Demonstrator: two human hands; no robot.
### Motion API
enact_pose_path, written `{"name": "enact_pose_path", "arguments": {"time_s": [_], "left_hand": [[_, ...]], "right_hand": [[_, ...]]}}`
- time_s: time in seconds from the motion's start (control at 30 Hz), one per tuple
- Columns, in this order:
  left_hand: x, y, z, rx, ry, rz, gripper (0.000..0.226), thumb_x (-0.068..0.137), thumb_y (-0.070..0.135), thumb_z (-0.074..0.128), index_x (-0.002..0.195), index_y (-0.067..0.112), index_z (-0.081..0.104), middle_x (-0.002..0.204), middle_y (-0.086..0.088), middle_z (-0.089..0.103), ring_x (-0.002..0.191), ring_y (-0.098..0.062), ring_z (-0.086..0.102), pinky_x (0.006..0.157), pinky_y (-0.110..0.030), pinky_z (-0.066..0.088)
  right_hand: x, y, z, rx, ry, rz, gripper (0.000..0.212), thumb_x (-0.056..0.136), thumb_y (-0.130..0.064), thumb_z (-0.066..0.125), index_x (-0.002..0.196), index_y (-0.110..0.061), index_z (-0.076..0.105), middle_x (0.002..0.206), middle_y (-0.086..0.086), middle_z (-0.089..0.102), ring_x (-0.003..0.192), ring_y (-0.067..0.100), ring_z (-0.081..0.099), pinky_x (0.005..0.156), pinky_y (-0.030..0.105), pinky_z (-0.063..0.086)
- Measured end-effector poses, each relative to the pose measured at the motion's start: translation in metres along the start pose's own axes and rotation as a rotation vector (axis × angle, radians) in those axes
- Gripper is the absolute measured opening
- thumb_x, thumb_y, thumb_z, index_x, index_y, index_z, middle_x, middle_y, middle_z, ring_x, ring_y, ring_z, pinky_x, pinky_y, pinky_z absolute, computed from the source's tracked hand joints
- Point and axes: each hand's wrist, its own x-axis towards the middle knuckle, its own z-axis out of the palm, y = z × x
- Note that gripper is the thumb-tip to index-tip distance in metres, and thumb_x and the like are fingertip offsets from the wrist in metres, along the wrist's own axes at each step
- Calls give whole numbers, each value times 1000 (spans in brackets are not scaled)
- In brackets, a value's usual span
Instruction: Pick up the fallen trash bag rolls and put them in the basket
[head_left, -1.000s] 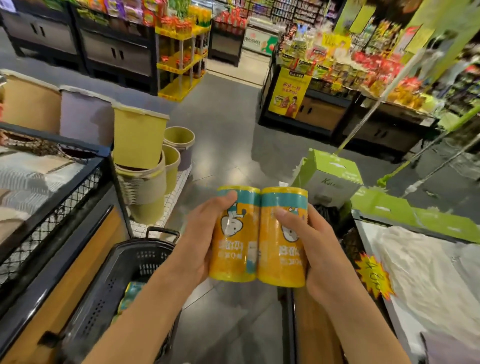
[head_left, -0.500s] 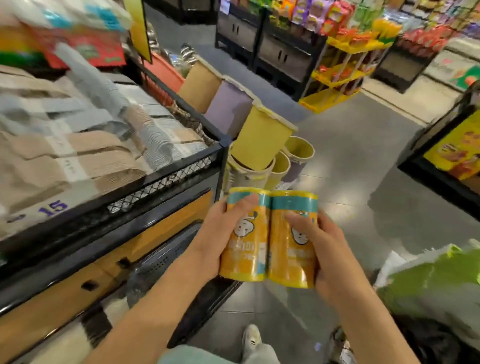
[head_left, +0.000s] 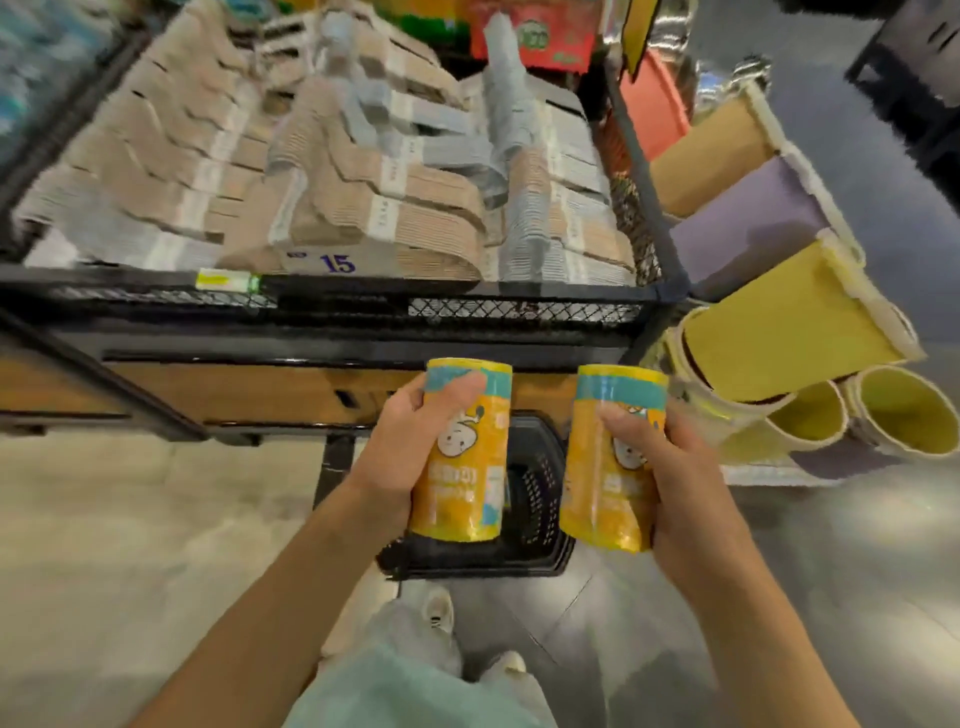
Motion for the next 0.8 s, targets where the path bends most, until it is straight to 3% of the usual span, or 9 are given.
{"name": "enact_pose_path", "arguments": {"time_s": [0.23, 0.47, 0.67, 0.8], "left_hand": [[23, -12, -46, -47, 140, 1, 44, 76, 40, 72, 108, 12, 63, 89, -10, 71, 78, -26, 71, 68, -40, 58], [76, -44, -83, -98, 262, -90, 51, 75, 41, 75, 114, 8, 64, 100, -17, 73, 85, -33, 72, 71, -45, 59], [152, -116, -110, -38, 351, -173, 35, 72, 41, 74, 98, 19, 69, 98, -15, 75, 87, -34, 73, 76, -48, 59], [212, -184, -128, -43, 405, -220, 33, 72, 35, 81, 100, 23, 69, 97, -12, 76, 83, -28, 74, 69, -41, 58]], "right_hand": [[51, 16, 23, -98, -90, 81, 48, 72, -33, 76, 117, -20, 65, 101, 7, 76, 87, 25, 75, 66, 40, 60], [105, 52, 24, -199, -105, 145, 46, 72, -37, 76, 116, -28, 66, 106, 6, 75, 96, 29, 74, 81, 58, 60], [185, 140, 12, -229, -91, 255, 49, 65, -42, 77, 111, -32, 67, 100, 0, 77, 91, 26, 75, 75, 52, 62], [236, 222, 5, -294, -132, 330, 46, 67, -38, 86, 109, -35, 67, 100, -2, 77, 90, 23, 75, 78, 51, 61]]}}
